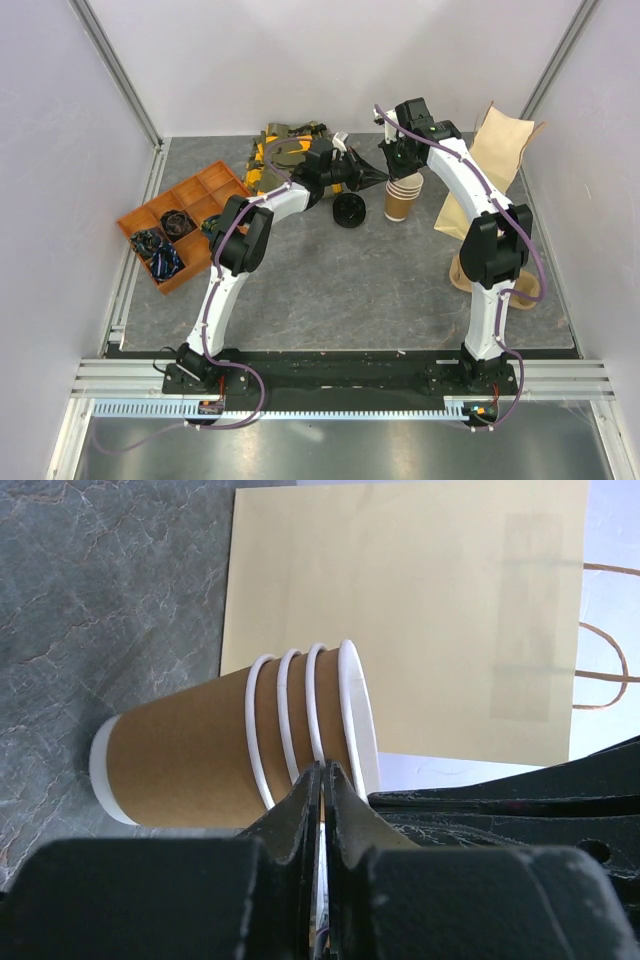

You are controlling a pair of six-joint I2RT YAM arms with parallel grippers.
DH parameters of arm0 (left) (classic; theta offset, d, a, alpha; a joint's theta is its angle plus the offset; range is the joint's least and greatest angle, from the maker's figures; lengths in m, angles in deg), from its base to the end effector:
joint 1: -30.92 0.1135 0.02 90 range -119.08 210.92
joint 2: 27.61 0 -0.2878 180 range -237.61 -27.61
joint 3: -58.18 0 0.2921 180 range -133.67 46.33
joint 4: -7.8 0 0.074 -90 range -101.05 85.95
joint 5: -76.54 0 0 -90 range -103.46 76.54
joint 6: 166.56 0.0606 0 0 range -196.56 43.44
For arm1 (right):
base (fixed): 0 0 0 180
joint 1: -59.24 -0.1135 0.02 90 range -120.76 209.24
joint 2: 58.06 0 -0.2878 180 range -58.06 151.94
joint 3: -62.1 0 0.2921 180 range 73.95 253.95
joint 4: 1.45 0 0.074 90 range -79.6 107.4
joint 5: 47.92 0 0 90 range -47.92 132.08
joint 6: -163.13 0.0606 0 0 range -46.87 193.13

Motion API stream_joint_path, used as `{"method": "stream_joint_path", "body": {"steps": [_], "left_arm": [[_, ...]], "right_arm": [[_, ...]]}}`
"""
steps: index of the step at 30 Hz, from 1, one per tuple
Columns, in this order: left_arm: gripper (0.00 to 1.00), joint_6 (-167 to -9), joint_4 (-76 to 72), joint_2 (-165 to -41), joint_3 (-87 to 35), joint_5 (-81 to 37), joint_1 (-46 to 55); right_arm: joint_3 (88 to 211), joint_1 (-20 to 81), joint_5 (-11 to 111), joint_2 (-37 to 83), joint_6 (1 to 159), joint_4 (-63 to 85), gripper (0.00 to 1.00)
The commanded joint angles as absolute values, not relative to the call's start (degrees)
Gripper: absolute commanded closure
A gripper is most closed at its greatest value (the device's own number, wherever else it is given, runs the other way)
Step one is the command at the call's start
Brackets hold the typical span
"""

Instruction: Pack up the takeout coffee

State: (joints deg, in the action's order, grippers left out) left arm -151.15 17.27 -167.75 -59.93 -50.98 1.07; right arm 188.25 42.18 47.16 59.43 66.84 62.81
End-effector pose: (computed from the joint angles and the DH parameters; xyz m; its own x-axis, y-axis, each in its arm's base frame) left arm 0.5288 -0.3460 0.1618 -0.9278 -0.3492 -0.1317 0.0601 0.2085 -0.9762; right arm 0.4932 0.1570 0.3019 -0.7468 -0.3433 -0.5696 -0.4244 0.9054 0.0107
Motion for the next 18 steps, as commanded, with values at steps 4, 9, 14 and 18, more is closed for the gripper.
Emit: {"method": "stream_joint_path", "body": {"steps": [4, 9, 14, 18], "left_arm": [[0.95, -147.06, 13.88, -169.03, -61.51, -48.80, 0.42], [0.97, -146.44, 13.35, -168.68, -61.08, -48.97, 0.42], [0.97, -146.88, 14.49, -168.15, -61.25, -49.58, 0.42], [0.94, -147.05, 15.28, -167.01, -61.51, -50.29, 0.42]], "right_arm": [[192.16, 41.31, 47.35, 57.07, 66.27, 61.64, 1.00], [192.25, 41.22, 47.27, 57.08, 66.27, 61.56, 1.00], [191.99, 41.22, 47.18, 56.81, 65.92, 61.82, 1.00], [192.95, 41.05, 46.13, 56.37, 64.96, 62.87, 1.00]]}}
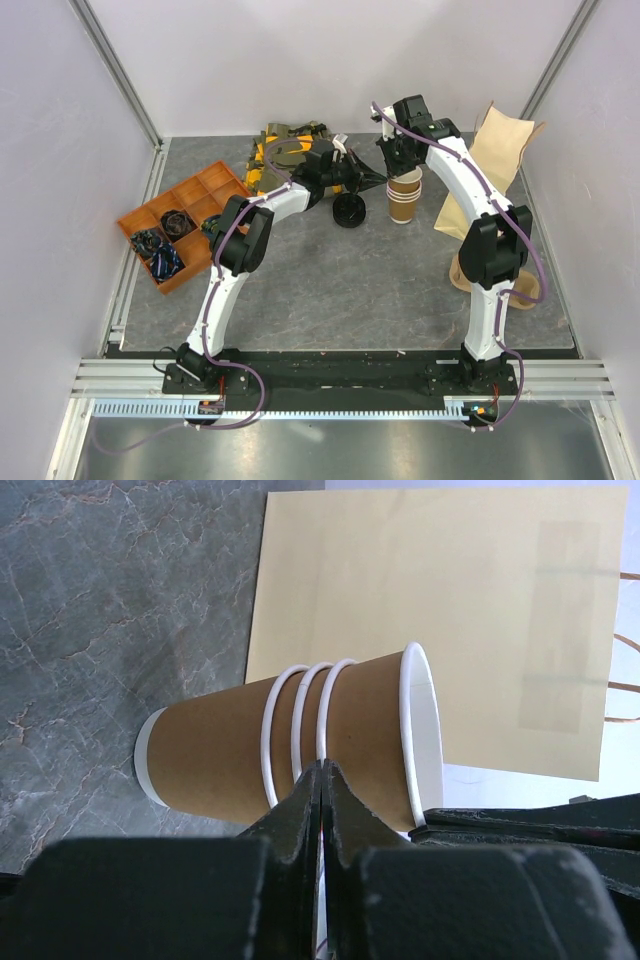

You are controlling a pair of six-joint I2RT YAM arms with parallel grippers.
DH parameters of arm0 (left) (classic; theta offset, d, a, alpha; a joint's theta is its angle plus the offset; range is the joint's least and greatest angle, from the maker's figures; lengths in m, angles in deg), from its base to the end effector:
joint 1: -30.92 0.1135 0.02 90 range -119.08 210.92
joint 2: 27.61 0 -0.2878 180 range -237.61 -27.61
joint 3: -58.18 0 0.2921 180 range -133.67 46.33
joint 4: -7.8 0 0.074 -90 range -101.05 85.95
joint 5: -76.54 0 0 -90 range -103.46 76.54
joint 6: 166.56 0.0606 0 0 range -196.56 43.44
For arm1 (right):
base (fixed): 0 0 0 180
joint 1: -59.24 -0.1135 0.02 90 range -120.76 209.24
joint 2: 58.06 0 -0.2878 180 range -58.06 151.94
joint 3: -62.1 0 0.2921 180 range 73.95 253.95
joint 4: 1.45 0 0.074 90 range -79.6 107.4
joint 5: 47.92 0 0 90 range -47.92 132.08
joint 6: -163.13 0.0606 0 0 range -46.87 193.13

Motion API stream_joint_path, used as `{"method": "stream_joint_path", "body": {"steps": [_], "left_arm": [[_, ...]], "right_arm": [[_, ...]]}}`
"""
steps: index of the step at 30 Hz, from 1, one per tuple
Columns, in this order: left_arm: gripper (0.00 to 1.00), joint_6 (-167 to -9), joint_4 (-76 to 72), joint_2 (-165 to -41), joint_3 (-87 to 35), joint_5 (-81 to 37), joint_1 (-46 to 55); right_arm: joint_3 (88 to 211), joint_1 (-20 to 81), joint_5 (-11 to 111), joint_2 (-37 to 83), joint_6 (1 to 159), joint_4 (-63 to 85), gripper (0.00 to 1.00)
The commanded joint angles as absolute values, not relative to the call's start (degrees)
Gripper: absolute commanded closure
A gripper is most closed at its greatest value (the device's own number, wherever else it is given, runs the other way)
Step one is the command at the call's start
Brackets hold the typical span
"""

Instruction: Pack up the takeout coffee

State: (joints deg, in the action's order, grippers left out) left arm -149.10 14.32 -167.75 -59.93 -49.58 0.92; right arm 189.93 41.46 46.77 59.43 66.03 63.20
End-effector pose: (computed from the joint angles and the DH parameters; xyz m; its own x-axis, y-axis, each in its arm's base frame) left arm 0.5279 -0.3460 0.1555 -0.9240 -0.3563 -0.1387 0.0479 0.2522 -0.9665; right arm 0.4923 0.1631 0.3121 -0.7242 -0.3616 -0.5871 -0.4427 0.8967 -0.0062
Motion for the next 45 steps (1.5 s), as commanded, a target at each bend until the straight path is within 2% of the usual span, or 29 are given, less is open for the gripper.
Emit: {"method": "stream_joint_path", "body": {"steps": [1, 16, 21, 28, 36, 39, 42, 45], "left_arm": [[0.94, -146.97, 15.37, -166.74, -61.43, -50.29, 0.33], [0.93, -146.79, 16.07, -164.63, -61.25, -51.61, -0.46], [0.87, -147.14, 16.78, -163.67, -61.07, -51.78, -0.55], [0.71, -147.23, 16.43, -161.65, -61.16, -52.57, -0.55], [0.61, -145.21, 14.59, -157.00, -60.11, -53.89, 0.33], [0.54, -142.93, 11.77, -153.49, -59.32, -54.86, 2.08], [0.36, -141.43, 9.31, -150.05, -56.95, -55.73, 4.89], [0.01, -139.33, 7.47, -143.64, -51.25, -56.96, 8.32]], "right_arm": [[193.22, 41.14, 45.52, 56.11, 64.61, 63.05, 1.00], [193.92, 40.87, 43.23, 52.51, 62.76, 66.30, 1.00], [194.27, 40.52, 42.52, 50.84, 61.71, 66.57, 1.00], [195.68, 39.47, 42.43, 48.82, 60.21, 67.80, 1.00], [195.85, 37.71, 43.05, 44.86, 58.10, 68.85, 1.00], [195.94, 37.10, 46.20, 42.84, 56.96, 68.76, 1.00], [195.16, 35.96, 51.28, 40.65, 56.43, 68.85, 1.00], [191.30, 33.42, 56.38, 37.66, 56.25, 68.24, 1.00]]}}
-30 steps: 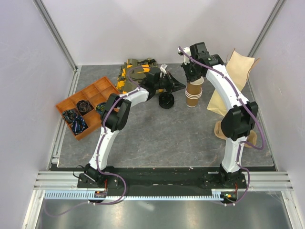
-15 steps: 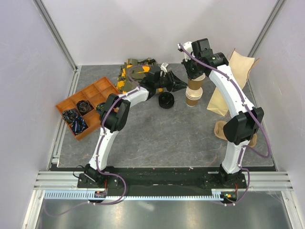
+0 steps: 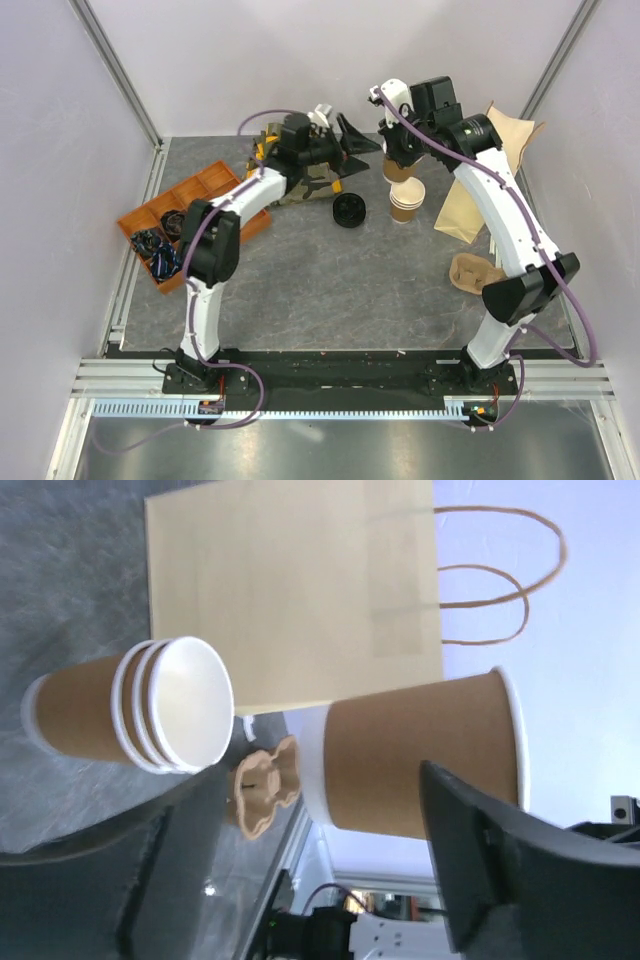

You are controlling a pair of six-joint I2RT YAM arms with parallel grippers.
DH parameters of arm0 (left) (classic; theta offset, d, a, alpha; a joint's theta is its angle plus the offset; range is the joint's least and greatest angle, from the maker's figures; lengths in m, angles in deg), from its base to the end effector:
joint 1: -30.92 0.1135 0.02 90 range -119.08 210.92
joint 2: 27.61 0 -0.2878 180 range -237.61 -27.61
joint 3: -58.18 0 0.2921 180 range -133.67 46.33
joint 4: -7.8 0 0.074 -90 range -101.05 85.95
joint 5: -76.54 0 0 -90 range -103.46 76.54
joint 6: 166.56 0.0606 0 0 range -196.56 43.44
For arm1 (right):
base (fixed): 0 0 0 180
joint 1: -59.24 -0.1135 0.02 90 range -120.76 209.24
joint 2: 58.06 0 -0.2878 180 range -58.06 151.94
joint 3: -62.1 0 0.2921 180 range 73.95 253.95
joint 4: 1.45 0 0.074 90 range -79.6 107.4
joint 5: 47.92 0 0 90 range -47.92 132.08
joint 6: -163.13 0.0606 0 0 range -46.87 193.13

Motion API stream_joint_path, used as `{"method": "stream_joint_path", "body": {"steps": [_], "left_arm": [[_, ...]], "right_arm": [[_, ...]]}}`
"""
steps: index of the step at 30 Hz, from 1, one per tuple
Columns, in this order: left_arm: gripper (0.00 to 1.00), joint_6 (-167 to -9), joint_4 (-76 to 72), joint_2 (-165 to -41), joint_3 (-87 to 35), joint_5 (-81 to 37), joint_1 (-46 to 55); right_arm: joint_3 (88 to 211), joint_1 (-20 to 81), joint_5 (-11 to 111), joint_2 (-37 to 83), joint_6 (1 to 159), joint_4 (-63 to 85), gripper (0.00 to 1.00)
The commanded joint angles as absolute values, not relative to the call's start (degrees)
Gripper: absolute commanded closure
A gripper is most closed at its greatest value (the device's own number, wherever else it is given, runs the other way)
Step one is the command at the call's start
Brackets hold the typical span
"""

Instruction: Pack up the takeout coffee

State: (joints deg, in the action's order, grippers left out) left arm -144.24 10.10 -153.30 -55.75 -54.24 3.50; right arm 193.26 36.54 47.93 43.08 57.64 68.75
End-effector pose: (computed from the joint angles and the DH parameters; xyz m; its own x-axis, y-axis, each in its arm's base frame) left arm 0.5074 -0.3078 0.2680 -0.9070 -0.3186 -0.2753 0.2147 0.2126 -0.9533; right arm 0.3953 0.1721 0.4554 -0.4519 -0.4770 -0.7538 -0.5981 0.7889 -0.1407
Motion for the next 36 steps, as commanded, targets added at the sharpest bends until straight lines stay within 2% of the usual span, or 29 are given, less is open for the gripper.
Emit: {"method": "stream_joint_path", "body": {"steps": [1, 5, 10, 14, 17, 21, 24, 36], "left_arm": [[0.00, -138.27, 6.50, -139.88, -48.18, -57.40, 9.29], [0.00, -125.48, -2.28, -128.97, -41.22, -58.73, 16.13], [0.00, -117.35, -12.38, -114.82, -32.09, -58.28, 26.06], [0.00, -111.29, -15.21, -105.15, -26.11, -66.27, 36.78], [0.00, -104.01, -17.67, -96.45, -20.83, -66.30, 39.08], [0.00, -98.63, -24.43, -87.39, -18.10, -58.39, 39.35], [0.00, -97.57, -28.92, -88.16, -19.06, -58.11, 39.62], [0.00, -101.08, -24.62, -89.57, -18.45, -60.75, 40.50]], "right_arm": [[189.81, 32.44, 57.10, 36.78, 56.08, 66.93, 1.00], [178.75, 25.52, 58.43, 30.89, 55.20, 60.52, 1.00], [168.80, 15.40, 54.84, 27.73, 51.43, 52.88, 1.00], [157.81, 4.96, 50.27, 26.84, 47.38, 45.84, 1.00], [153.68, 0.46, 48.77, 28.16, 45.01, 42.32, 1.00], [150.60, -3.24, 46.74, 31.14, 43.95, 38.37, 1.00], [147.96, -4.57, 45.34, 32.20, 44.04, 35.47, 1.00], [140.58, -5.71, 42.43, 31.50, 45.70, 28.51, 1.00]]}}
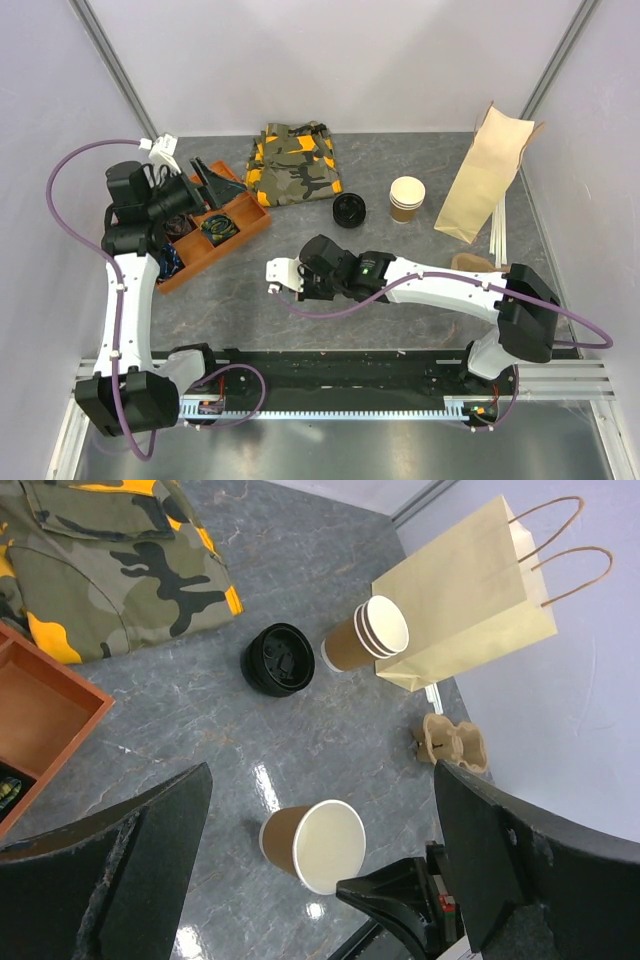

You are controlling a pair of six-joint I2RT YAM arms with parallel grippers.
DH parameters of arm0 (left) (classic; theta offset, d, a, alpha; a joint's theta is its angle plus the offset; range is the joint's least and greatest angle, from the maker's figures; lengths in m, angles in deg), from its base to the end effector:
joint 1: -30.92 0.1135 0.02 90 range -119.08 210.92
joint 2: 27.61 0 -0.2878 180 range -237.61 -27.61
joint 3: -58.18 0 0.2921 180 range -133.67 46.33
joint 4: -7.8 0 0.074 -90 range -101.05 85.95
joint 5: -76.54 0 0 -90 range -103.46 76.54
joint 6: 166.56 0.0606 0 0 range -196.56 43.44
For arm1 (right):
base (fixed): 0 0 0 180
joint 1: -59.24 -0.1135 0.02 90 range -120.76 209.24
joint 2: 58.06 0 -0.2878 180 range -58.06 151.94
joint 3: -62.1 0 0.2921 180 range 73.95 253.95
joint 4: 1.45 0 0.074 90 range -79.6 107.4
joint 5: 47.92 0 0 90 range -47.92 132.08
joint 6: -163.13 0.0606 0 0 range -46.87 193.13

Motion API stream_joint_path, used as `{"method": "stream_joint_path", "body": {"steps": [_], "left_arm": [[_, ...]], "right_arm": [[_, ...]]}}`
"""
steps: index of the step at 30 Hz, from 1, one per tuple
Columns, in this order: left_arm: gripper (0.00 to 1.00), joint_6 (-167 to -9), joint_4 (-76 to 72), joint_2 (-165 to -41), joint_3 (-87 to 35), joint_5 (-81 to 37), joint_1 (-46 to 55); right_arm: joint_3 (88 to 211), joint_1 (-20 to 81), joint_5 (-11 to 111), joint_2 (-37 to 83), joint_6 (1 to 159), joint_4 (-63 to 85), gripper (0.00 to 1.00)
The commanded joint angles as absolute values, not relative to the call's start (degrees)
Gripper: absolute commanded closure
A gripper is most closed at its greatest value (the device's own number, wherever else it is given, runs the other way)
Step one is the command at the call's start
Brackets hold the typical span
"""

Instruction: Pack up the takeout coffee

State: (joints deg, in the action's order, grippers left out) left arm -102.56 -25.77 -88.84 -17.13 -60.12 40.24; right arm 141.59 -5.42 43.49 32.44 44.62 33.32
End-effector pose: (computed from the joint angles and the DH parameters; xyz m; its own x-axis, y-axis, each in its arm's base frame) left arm 0.2773 0.0008 0.3983 -0.5438 -0.3941 -0.7409 0.3639 0.6848 -0.6314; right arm 0.1712 0.3649 0.2491 0.1652 -0.7660 -0.6213 -0.9468 0.0532 -0.3174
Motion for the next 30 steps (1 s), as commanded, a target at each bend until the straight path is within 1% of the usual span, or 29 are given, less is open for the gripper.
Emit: {"method": "stream_joint_path", "body": {"steps": [1, 5, 9, 14, 16, 17, 18, 20, 22, 23, 25, 28, 29, 30], "left_arm": [[0.00, -101.26, -24.45, -89.75, -18.45, -61.01, 40.58], [0.00, -101.44, -24.36, -90.19, -18.36, -60.92, 40.59], [0.00, -101.61, -24.44, -90.45, -18.36, -60.92, 40.59], [0.00, -101.61, -24.36, -90.71, -18.27, -60.40, 40.67], [0.00, -101.61, -24.44, -90.71, -18.27, -60.40, 40.67], [0.00, -101.61, -24.53, -90.72, -18.27, -60.40, 40.59], [0.00, -101.61, -24.53, -90.72, -18.36, -60.48, 40.67], [0.00, -101.70, -24.62, -90.80, -18.45, -60.40, 40.67], [0.00, -101.79, -24.62, -91.07, -18.45, -60.31, 40.67], [0.00, -101.88, -24.53, -91.15, -18.45, -60.22, 40.67], [0.00, -101.96, -24.45, -91.24, -18.53, -60.40, 40.67], [0.00, -101.96, -24.53, -91.42, -18.71, -60.83, 40.67], [0.00, -102.05, -24.45, -91.42, -18.71, -60.92, 40.67], [0.00, -102.23, -24.53, -91.59, -18.80, -60.92, 40.67]], "right_arm": [[140.31, -5.71, 42.43, 31.41, 45.88, 28.34, 1.00], [138.55, -5.71, 40.94, 31.32, 47.02, 27.02, 1.00], [137.76, -5.71, 41.46, 30.97, 47.73, 27.10, 0.94], [136.79, -5.71, 41.82, 30.80, 47.81, 27.02, 0.92], [136.44, -5.71, 41.91, 30.71, 47.90, 27.10, 0.89], [136.35, -5.71, 41.99, 30.45, 47.99, 27.28, 0.86], [136.27, -5.71, 41.82, 30.36, 47.99, 27.28, 0.79], [136.26, -5.80, 41.73, 29.92, 47.90, 27.80, 0.72], [136.26, -5.71, 41.82, 29.66, 47.90, 28.07, 0.69], [136.44, -5.71, 41.82, 29.39, 47.99, 28.68, 0.65], [137.05, -5.71, 41.82, 28.95, 48.08, 29.39, 0.61], [140.65, -5.45, 41.29, 28.42, 48.78, 32.19, 0.50], [144.75, -5.10, 41.81, 28.95, 49.39, 35.07, 0.44], [147.49, -3.88, 42.77, 29.47, 49.74, 37.36, 0.41]]}}
